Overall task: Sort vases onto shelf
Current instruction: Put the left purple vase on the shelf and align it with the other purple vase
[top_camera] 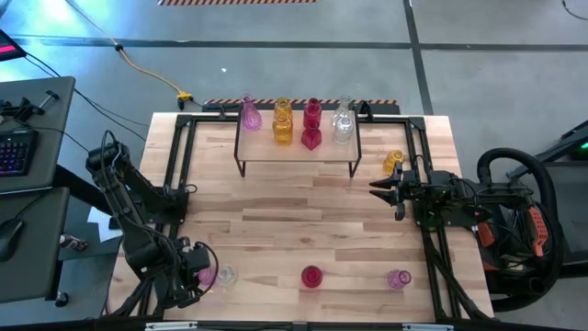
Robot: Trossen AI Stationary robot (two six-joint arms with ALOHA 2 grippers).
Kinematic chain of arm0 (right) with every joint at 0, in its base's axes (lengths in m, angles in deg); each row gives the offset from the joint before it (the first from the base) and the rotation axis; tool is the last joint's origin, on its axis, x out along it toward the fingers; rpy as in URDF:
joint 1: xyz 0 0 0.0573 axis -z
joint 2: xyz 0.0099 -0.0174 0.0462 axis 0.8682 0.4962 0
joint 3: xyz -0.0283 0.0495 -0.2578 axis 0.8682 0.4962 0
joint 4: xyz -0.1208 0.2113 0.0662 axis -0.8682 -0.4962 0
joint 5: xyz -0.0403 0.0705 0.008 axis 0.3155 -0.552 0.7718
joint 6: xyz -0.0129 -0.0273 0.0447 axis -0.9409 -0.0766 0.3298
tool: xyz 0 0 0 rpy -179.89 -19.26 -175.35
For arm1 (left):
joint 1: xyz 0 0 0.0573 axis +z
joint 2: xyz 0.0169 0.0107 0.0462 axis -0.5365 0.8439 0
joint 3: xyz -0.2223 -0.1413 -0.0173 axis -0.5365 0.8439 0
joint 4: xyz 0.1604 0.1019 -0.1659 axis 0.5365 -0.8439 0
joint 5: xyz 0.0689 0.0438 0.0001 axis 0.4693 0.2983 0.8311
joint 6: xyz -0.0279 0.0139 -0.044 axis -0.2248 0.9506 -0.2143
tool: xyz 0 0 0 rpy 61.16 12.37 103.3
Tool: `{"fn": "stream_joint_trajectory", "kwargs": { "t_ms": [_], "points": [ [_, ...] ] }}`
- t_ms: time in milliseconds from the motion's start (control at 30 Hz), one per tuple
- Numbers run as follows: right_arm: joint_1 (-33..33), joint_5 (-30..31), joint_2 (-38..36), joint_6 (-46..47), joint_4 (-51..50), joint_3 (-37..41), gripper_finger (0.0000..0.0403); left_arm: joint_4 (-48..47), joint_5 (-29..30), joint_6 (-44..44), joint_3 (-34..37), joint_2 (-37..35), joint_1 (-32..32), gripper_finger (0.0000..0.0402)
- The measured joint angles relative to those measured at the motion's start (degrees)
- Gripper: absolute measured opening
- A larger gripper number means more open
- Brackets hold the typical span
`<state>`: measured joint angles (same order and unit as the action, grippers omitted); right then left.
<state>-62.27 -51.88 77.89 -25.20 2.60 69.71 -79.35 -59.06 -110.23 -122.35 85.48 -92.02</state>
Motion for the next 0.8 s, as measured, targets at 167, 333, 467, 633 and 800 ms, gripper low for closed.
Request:
{"fn": "stream_joint_trajectory", "kwargs": {
  "t_ms": [167, 333, 467, 633, 800],
  "points": [
    [0.01, 0.0, 0.0, 0.0, 0.0, 0.0, 0.0099, -0.05, -0.04, 0.36, 0.02, 0.0, 0.0, 0.0145],
    [0.0, 0.0, 0.0, 0.0, 0.0, 0.0, 0.0099, -0.22, -0.35, 0.97, 0.04, 0.0, 0.0, 0.0145],
    [0.0, 0.0, 0.0, 0.0, 0.0, -0.01, 0.0099, -0.63, -0.91, 1.11, 0.04, 0.0, 0.02, 0.0145],
    [0.02, 0.0, 0.0, 0.0, 0.0, -0.02, 0.0099, -1.39, -1.14, 1.29, 0.1, 0.02, 0.02, 0.0129],
    [0.02, 0.01, 0.0, 0.0, 0.0, 0.0, 0.0099, -2.0, -1.11, 0.01, 0.14, 0.03, 0.03, 0.0089]
  ]
}}
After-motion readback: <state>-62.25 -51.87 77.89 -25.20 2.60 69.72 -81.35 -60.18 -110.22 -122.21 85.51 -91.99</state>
